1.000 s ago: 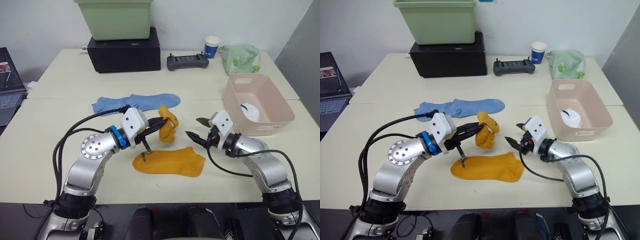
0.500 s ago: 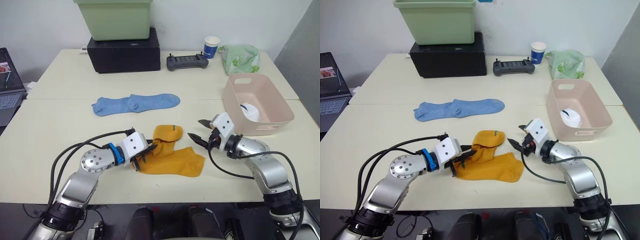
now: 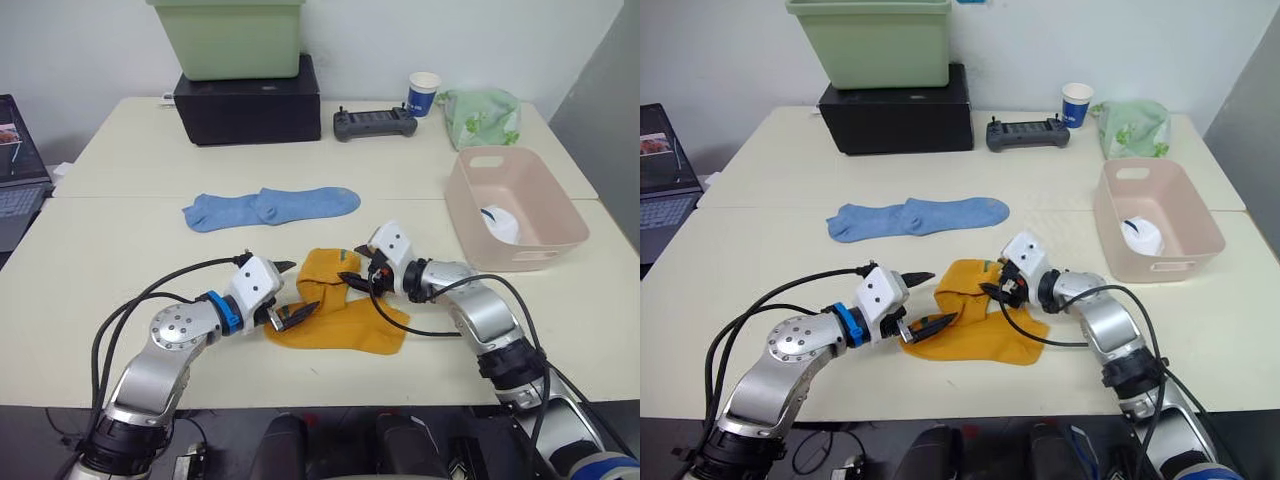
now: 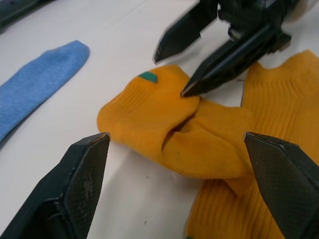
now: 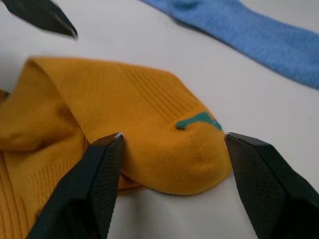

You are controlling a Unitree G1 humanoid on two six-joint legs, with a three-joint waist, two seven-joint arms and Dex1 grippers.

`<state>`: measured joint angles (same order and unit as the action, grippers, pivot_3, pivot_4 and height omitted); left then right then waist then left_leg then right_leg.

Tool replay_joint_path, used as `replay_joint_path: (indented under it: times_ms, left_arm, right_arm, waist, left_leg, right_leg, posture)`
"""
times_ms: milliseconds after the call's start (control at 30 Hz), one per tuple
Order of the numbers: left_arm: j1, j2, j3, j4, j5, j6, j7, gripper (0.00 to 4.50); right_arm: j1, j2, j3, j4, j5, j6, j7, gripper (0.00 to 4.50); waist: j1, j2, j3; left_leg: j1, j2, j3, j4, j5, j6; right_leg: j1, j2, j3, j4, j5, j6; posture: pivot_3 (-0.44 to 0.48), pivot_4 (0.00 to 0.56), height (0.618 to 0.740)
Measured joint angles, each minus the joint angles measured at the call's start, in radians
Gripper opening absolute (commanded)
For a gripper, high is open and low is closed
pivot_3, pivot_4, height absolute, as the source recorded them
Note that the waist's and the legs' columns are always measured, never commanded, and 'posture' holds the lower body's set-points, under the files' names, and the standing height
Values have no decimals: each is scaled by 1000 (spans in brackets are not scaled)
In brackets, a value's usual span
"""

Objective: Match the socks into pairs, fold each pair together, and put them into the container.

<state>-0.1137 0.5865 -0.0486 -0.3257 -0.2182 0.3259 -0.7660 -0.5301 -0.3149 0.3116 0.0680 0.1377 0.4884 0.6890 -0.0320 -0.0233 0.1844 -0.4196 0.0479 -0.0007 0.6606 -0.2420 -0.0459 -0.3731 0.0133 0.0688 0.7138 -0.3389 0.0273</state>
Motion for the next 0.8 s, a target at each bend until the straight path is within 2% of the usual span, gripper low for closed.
replay_joint_path:
  times_ms: [233,433,567,700,800]
  left_arm:
    - [15,14,53,0,-19,1,2,4500]
    - [21,14,56,0,-23,-7,5,4500]
    - [46,-2,82,2,-60,2,11,4500]
    - [46,-80,92,2,-96,41,61,4500]
    - [41,-138,87,10,-95,69,123,4500]
  right_arm:
    - [0,6,5,28,-32,-23,13,103]
    - [1,25,-34,-18,10,3,29,43]
    - [-26,91,-103,-71,90,86,3,43]
    - [-119,163,-176,-157,191,186,-37,43]
    - [-136,182,-190,-205,241,234,-53,43]
  waist:
    - [-1,0,0]
    - [-1,0,0]
    - [-2,0,0]
    - [-2,0,0]
    - [1,0,0]
  left_leg:
    - [0,0,0,0,0,0]
    - [0,0,0,0,0,0]
    - [0,1,0,0,0,0]
    - [0,1,-1,0,0,0]
    - [0,0,-2,0,0,0]
  right_leg:
    - [0,0,0,0,0,0]
    - [0,0,0,0,0,0]
    - [0,-1,0,1,0,0]
    - [0,-1,-1,1,0,0]
    - [0,-2,-2,0,0,0]
  posture:
    - [0,150,740]
    - [0,150,740]
    - [0,150,740]
    - [0,150,740]
    - [0,150,740]
